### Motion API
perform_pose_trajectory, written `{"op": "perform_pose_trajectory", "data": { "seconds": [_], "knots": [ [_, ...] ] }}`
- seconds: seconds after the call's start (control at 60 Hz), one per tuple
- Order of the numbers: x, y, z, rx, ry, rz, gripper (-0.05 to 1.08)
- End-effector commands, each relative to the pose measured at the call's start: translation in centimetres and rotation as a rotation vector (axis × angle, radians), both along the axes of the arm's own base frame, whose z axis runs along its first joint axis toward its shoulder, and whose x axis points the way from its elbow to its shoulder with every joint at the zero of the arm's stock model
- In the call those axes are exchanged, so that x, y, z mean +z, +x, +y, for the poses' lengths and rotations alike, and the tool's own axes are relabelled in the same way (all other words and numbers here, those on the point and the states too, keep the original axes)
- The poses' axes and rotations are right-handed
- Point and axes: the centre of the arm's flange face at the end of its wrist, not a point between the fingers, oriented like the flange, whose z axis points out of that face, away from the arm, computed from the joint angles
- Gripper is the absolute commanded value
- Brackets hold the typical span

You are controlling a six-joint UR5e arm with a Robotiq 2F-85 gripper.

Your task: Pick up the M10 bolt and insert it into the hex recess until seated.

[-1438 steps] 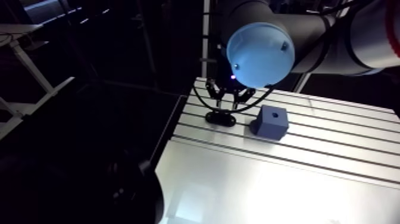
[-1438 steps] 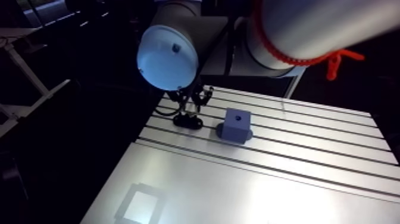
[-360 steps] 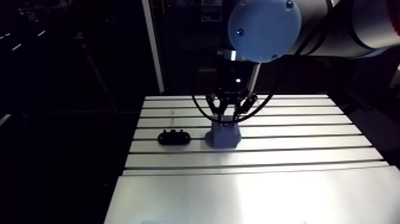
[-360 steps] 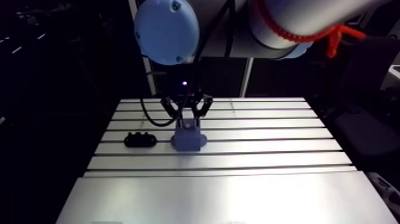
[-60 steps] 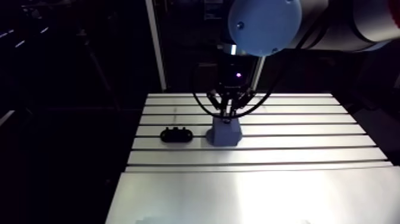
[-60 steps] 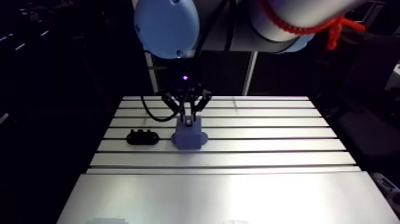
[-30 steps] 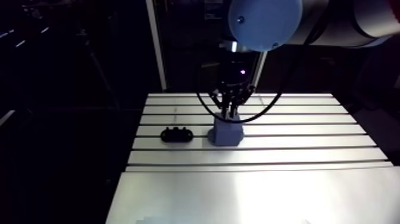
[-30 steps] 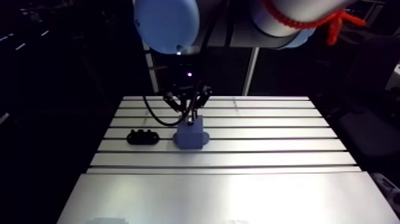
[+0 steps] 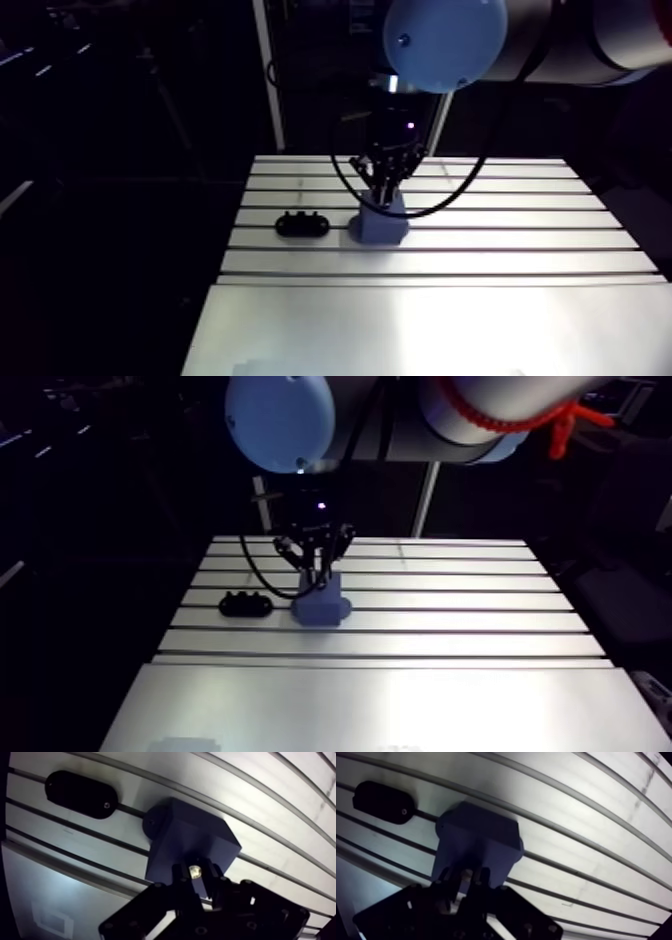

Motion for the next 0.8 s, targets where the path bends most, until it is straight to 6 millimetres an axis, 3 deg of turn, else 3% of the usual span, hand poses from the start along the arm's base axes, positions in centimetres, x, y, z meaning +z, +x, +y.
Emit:
{"op": "perform_pose_trajectory", "data": {
  "seconds": [0.017,0.3,0.317,0.333,0.367,0.4,0.417,0.45,0.8],
  "knots": [
    [-0.06,0.06,-0.06,0.021,-0.002,-0.002,0.74],
    [-0.05,0.05,-0.07,0.022,-0.003,0.000,0.71],
    [-0.03,0.10,-0.08,0.022,-0.003,0.000,0.64],
    [-0.03,0.10,-0.08,0.022,-0.003,0.000,0.64],
    [-0.04,0.17,-0.29,0.026,-0.003,-0.002,0.24],
    [-0.04,0.17,-0.29,0.026,-0.003,-0.002,0.24],
    [-0.12,0.19,-0.31,0.028,-0.002,-0.004,0.08],
    [-0.05,0.22,-0.47,0.031,-0.003,-0.002,0.02],
    [0.12,0.19,-0.71,0.037,-0.002,0.009,0.01]
  ]
}}
